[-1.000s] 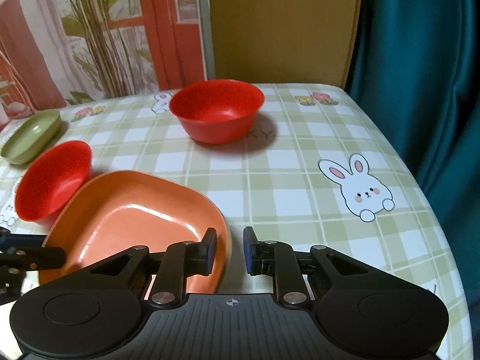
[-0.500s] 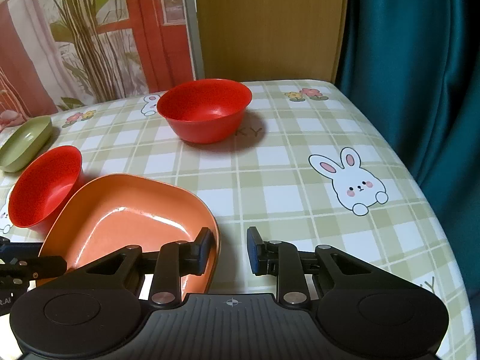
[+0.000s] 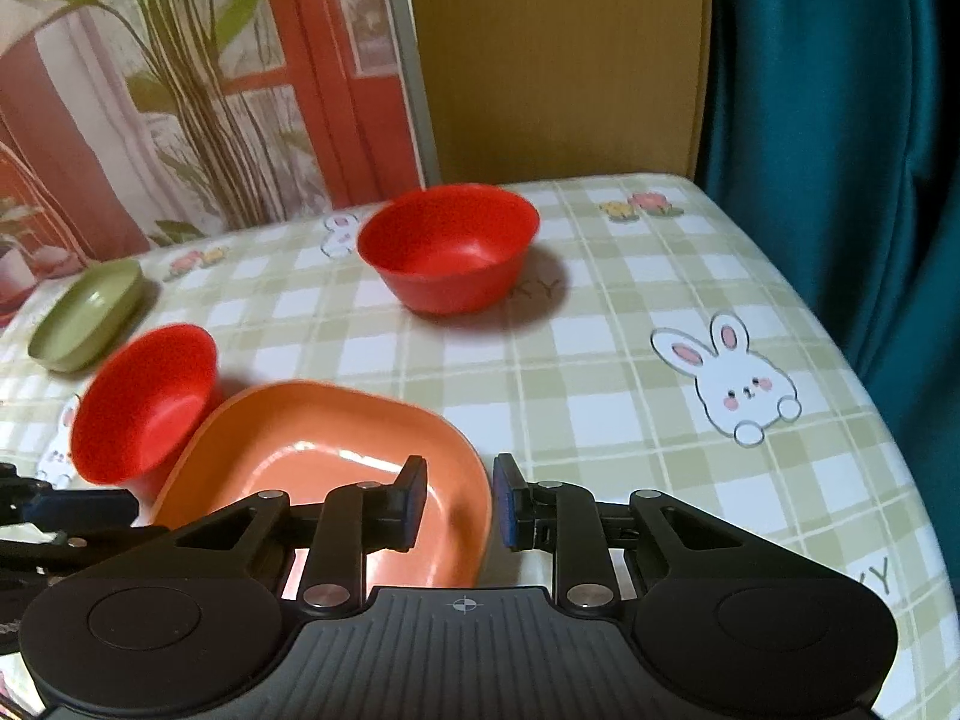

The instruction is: Organize plates and bowls

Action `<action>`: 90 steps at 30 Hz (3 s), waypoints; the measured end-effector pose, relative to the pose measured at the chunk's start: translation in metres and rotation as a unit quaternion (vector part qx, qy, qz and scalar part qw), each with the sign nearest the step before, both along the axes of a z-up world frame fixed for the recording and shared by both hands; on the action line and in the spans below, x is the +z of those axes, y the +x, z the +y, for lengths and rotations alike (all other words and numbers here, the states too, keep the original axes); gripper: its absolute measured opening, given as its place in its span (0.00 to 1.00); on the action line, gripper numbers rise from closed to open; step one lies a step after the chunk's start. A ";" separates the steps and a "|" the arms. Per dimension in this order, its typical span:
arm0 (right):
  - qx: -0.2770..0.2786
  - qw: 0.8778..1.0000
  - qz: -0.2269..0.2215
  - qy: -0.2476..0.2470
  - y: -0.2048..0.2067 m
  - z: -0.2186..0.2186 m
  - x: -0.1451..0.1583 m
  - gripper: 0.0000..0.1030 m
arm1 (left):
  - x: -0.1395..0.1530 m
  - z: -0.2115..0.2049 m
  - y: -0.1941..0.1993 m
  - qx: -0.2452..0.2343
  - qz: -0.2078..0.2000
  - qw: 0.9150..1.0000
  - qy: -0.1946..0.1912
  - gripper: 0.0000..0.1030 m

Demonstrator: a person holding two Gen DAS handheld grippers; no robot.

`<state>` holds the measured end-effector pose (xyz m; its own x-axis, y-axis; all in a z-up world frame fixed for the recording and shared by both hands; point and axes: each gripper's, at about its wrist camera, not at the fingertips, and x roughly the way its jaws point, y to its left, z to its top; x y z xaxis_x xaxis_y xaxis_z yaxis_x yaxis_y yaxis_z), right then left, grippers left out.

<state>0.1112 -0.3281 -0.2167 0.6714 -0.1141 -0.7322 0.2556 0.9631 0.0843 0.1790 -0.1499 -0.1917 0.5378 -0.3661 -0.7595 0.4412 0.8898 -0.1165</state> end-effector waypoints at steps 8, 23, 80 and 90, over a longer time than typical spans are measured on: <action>0.008 0.999 -0.037 0.000 0.006 0.015 0.033 0.22 | 0.048 0.055 0.012 0.031 -0.060 0.998 -0.018 0.31; 0.052 0.995 -0.078 0.022 0.036 0.097 0.065 0.22 | 0.083 0.177 0.022 0.187 -0.175 0.967 0.011 0.50; 0.056 0.990 0.072 0.105 0.288 0.223 -0.027 0.13 | -0.053 0.288 0.159 0.258 0.032 0.963 -0.068 0.28; 0.046 0.991 0.075 0.103 0.285 0.222 -0.029 0.04 | -0.049 0.263 0.148 0.226 0.012 0.974 -0.025 0.06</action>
